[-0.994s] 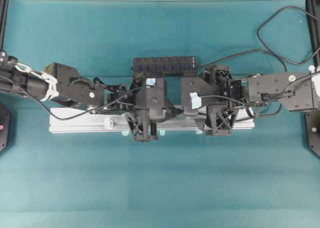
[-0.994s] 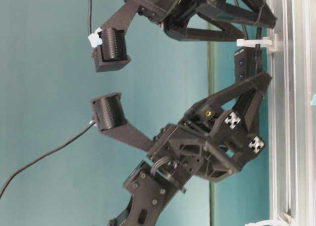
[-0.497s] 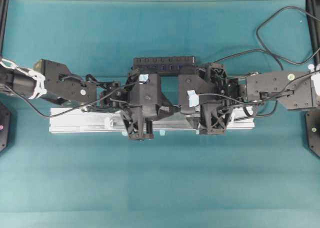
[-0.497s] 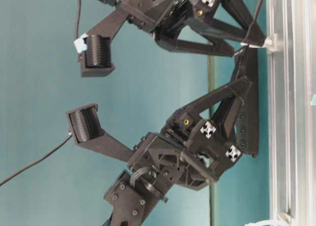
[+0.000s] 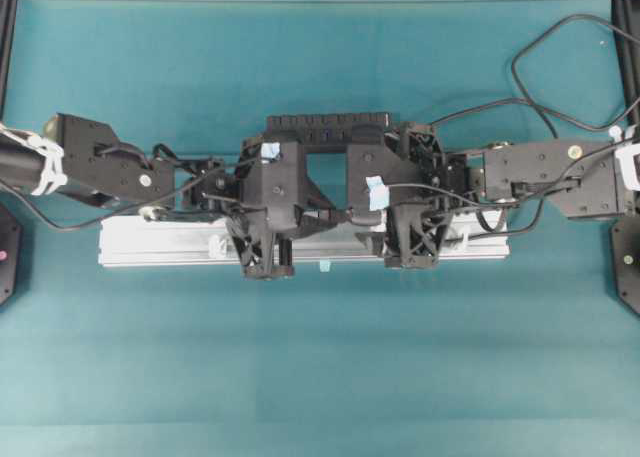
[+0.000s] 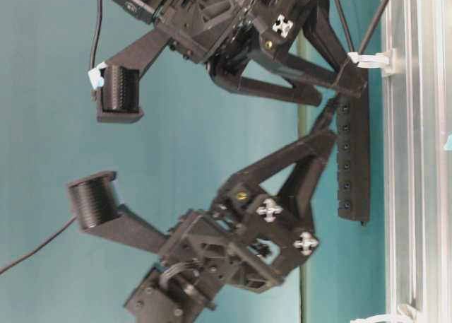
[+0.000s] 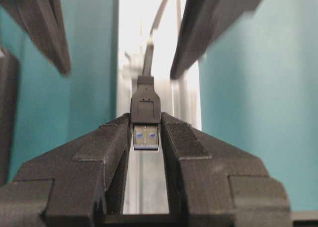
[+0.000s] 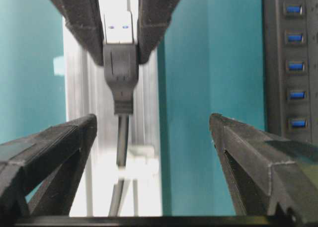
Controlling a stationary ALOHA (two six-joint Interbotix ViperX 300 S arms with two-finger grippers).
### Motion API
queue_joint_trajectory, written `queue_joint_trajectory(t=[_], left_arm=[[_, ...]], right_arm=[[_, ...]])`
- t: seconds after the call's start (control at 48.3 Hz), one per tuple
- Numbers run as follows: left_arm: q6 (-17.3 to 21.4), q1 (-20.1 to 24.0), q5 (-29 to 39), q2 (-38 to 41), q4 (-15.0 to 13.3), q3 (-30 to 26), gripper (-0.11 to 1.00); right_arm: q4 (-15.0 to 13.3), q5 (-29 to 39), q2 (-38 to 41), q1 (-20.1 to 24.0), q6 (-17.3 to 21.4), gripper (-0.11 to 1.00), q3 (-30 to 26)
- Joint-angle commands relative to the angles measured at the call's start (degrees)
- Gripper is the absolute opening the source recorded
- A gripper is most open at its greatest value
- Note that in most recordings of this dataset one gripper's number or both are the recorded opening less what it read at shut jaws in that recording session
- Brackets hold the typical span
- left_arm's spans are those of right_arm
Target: Pass the USB cable through three rings with both arms.
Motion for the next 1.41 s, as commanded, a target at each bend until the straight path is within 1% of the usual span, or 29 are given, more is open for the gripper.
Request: queue_joint_trajectory(t=[0.0, 0.062, 0.207, 0.414, 0.539, 0.601, 0.787, 0.87, 0.974, 1.388], left_arm=[[0.09, -0.26, 0.26, -1.76, 0.09, -0.35, 0.24], [0.26, -0.26, 1.05, -1.93, 0.09, -0.35, 0.24], [0.7, -0.18, 2.55, -2.64, 0.09, -0.35, 0.24], [0.79, -0.18, 2.64, -3.34, 0.09, -0.26, 0.24], [0.79, -0.18, 2.64, -3.43, 0.09, -0.18, 0.24], [0.79, -0.18, 2.64, -3.52, 0.09, -0.09, 0.24], [0.44, -0.18, 2.64, -3.69, 0.09, 0.26, 0.24], [0.35, -0.18, 2.64, -3.78, 0.09, 0.44, 0.24], [0.35, -0.18, 2.64, -3.78, 0.09, 0.53, 0.24], [0.18, 0.62, 2.72, -3.87, 0.09, 0.7, 0.24]], right_arm=[[-0.09, -1.14, -0.26, -0.09, -0.26, 0.77, -1.14], [-0.09, -1.76, -0.09, -0.09, -0.18, 0.73, -1.32], [-0.09, -1.93, -0.09, -0.09, -0.18, 0.58, -1.41], [-0.09, -2.11, 0.0, -0.09, -0.09, 0.46, -1.32], [-0.09, -2.37, 0.26, -0.09, -0.18, 0.37, -1.32], [-0.09, -2.46, 0.35, -0.09, -0.09, 0.3, -1.41], [-0.09, -3.78, 0.53, -0.09, -0.26, 0.05, -1.41], [-0.09, -3.96, 0.53, -0.09, -0.26, -0.03, -1.41], [-0.09, -3.96, 0.62, -0.09, -0.09, -0.07, -1.41], [-0.09, -4.04, 1.23, 0.53, -0.18, -0.07, -2.55]])
